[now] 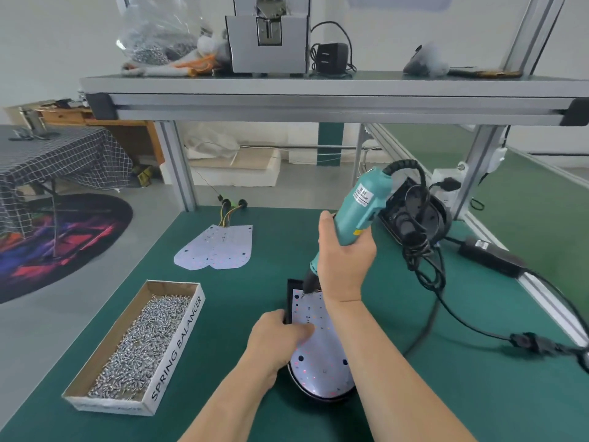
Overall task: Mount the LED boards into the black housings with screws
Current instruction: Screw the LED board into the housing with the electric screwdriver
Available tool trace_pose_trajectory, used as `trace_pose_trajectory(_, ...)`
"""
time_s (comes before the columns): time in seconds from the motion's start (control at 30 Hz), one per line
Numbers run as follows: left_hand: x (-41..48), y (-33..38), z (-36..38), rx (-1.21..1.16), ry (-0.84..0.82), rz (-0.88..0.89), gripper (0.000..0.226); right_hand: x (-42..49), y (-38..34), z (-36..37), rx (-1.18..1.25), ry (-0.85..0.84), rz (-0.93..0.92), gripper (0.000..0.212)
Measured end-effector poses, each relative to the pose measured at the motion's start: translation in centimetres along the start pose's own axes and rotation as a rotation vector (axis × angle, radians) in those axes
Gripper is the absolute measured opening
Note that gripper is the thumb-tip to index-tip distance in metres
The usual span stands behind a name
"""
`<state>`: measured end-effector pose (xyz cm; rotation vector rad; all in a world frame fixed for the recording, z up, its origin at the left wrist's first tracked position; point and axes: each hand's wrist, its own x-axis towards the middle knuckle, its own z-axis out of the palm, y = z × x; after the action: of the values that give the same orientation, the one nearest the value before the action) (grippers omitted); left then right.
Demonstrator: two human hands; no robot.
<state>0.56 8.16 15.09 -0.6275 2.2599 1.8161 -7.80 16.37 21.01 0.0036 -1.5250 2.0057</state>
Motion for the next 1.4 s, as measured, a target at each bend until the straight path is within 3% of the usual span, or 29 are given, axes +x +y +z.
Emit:
trace_pose_trajectory(0.63,0.7,-0.6,0.0,0.002,0.011,-0.002,0.04,-0.5,1.1,1.1,-0.101,-0.114,-0.052,0.03)
trace_pose_trajectory(0.97,0.5,-0.7,0.0,0.022,0.038,0.0,0.034,-0.8,1.4,1.6,-0.138,-0.159,0.028,0.031)
trace_pose_trajectory(1.1,0.2,-0.7,-0.1,0.001,0.025,-0.004,0.041,-0.7,0.5,0.8,-0.117,-0.153,0.021,0.029)
trace_pose_trajectory(1.23,0.5,-0.7,-0.3,0.019,0.015,-0.008,0.043,1.2,-2.4,-0.8,-0.007,0.032,0.004,0.014)
trace_pose_trajectory(1.4,0.5,-0.9,-0.2,0.034,0.029,0.004,0.039,5.3,-2.5,-8.2,-0.191,0.281,-0.008,0.026)
